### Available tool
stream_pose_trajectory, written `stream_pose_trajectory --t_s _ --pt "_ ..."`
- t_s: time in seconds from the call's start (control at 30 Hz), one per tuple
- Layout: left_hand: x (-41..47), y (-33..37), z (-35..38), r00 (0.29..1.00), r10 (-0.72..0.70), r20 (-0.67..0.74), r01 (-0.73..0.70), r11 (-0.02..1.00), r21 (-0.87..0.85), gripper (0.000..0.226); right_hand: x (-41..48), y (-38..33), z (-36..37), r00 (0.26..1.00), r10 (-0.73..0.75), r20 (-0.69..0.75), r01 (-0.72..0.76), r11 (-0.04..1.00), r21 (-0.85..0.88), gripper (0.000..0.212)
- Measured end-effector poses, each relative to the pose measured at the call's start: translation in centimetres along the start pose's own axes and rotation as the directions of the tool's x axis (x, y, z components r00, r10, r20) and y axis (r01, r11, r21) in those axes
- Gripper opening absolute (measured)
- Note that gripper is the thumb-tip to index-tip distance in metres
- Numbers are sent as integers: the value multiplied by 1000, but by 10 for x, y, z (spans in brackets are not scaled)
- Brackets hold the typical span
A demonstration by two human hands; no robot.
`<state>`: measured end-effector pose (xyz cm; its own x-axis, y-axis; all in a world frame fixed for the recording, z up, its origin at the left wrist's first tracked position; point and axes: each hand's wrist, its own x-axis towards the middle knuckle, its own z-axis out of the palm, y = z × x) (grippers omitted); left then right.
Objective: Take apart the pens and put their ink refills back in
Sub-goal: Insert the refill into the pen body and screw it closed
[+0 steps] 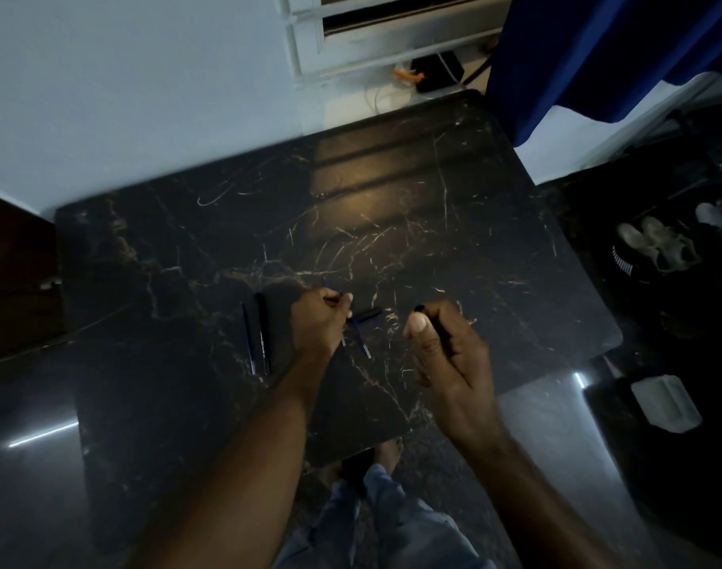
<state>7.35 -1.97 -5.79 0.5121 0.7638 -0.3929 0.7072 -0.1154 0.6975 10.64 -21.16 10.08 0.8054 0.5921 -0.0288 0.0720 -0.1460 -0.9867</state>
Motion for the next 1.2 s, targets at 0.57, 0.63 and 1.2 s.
stream_pose_trajectory --t_s 0.57,0.63,1.2 --pt "-18 6 -33 995 -102 5 91 915 393 29 -5 -5 -1 1000 14 0 -13 998 68 23" --pt "-17 10 -30 997 -77 -23 80 907 413 23 -4 -5 2 1000 12 8 -12 998 65 21" --pt "-99 170 -94 806 486 -337 -570 484 -664 15 18 -15 -4 999 -39 -12 40 997 67 24"
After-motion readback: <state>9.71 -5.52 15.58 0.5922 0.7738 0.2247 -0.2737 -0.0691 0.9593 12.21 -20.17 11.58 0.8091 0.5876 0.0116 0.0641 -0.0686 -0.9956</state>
